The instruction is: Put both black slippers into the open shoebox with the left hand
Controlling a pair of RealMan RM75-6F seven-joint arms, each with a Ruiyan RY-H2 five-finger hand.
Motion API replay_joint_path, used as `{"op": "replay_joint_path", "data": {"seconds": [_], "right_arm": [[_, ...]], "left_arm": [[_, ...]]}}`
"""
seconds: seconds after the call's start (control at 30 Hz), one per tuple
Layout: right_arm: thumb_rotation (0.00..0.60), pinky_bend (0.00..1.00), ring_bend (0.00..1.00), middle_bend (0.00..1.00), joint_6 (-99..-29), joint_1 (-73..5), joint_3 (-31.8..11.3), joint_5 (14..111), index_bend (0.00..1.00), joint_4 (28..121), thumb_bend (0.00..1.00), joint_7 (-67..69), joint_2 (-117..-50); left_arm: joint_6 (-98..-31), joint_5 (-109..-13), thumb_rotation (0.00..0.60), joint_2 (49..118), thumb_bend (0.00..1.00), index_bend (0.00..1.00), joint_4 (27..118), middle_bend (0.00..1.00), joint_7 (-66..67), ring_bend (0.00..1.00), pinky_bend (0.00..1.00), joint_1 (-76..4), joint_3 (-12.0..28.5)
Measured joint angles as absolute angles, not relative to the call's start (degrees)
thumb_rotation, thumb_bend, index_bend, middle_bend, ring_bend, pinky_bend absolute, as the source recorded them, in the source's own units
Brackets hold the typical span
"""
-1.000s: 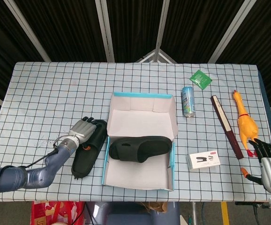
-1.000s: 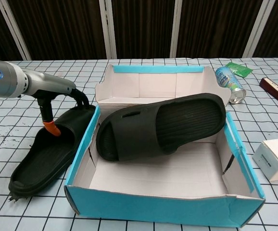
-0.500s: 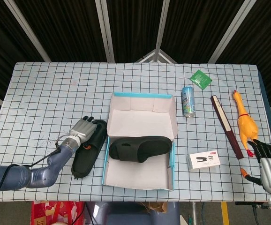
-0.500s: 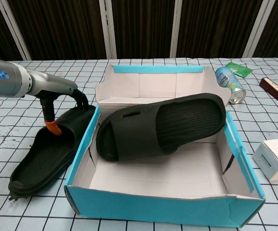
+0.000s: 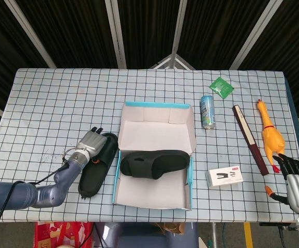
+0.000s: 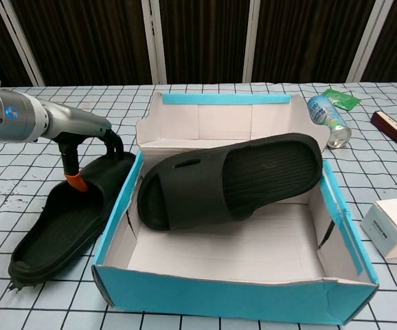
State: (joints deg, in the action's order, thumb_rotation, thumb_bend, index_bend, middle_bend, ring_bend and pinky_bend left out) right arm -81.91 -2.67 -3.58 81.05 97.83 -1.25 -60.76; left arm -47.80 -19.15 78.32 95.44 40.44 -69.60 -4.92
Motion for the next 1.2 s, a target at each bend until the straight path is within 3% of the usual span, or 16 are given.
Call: {"op": "replay_joint_path", "data": {"seconds": [0.47,0.73,1.2], "right_arm": [[0.6,0.1,0.12,0.12,-81.55,-2.69,-3.56,80.55,0.15,98.11,0.26,-1.46,-60.54],[0.6,0.1,0.12,0.12,-81.45,-2.7,-3.57,80.34,0.15,98.24,0.26,-1.64,-60.52],[0.6,0.1,0.12,0.11,-81.18,-2.87,-3.53,80.22,0.15,98.46,0.26,-2.22,-60.63]], "left_arm": [[-51.52,-19.48,0.6,78.16,0.4,0.39,96.76,0.39,41.55,0.0,0.02,-69.44,-4.51],[-52.5,-21.07,0.6,77.22,0.48,0.47,97.02,0.47,40.96,0.01,0.03,-68.1,-4.36],[-55.27,-25.56,0.6,69.48,0.49,0.54,103.63,0.53,41.5,0.04,0.03,-66.84,-4.21]]}}
